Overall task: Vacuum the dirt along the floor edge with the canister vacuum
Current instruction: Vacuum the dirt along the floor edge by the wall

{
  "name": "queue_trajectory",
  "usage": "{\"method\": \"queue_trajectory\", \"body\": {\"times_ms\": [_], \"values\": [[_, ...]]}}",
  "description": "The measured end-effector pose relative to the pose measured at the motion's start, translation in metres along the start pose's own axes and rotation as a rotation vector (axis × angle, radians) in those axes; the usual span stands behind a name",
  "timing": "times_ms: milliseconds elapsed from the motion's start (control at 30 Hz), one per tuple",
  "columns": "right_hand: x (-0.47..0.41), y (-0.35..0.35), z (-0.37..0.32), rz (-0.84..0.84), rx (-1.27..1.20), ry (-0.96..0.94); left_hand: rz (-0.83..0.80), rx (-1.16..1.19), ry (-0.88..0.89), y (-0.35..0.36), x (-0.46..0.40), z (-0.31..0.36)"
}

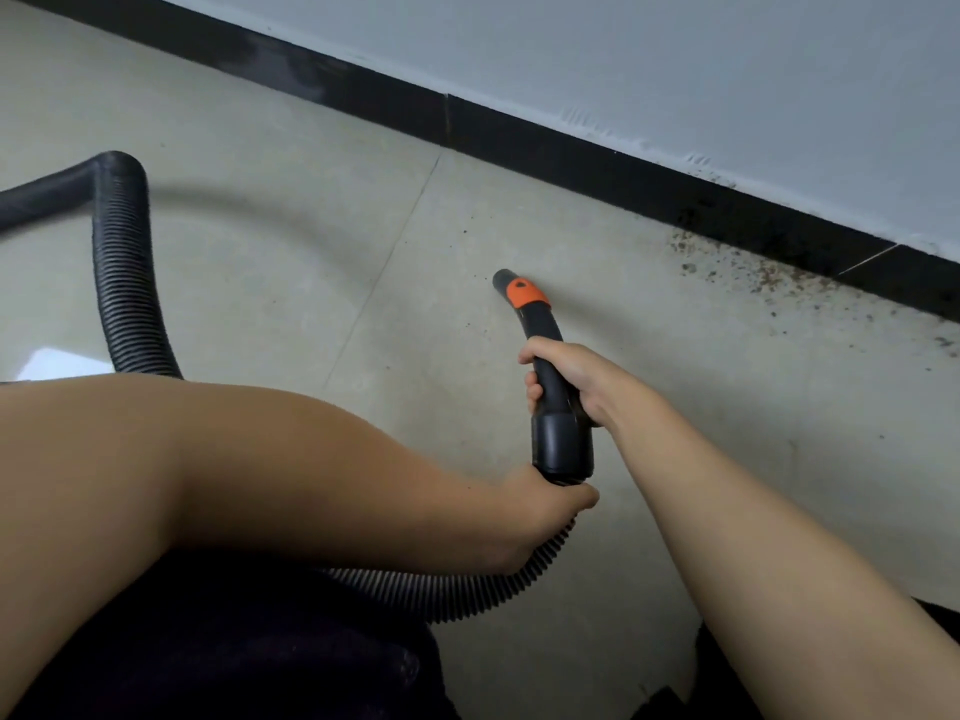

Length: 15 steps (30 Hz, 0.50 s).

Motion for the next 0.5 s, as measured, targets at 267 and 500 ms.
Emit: {"method": "queue_trajectory", "body": {"times_ms": [267,500], "values": [[-0.021,0.044,-0.048,-0.026,0.085,-0.059,0.223,0.042,0.039,-0.051,-0.022,0.013],[-0.032,0.044,-0.096,0.051,0.087,-0.135,0.295,0.052,0.068,-0.070,-0.057,0.034]]}}
Point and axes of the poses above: each hand's wrist, its own x-axis away from the middle knuckle, its own y-axis out of the palm, z = x × y, the point moved 7 cm from there along -x, towards the middle knuckle, and after that the axes turned 14 degrees about y, right-handed, at the moved point
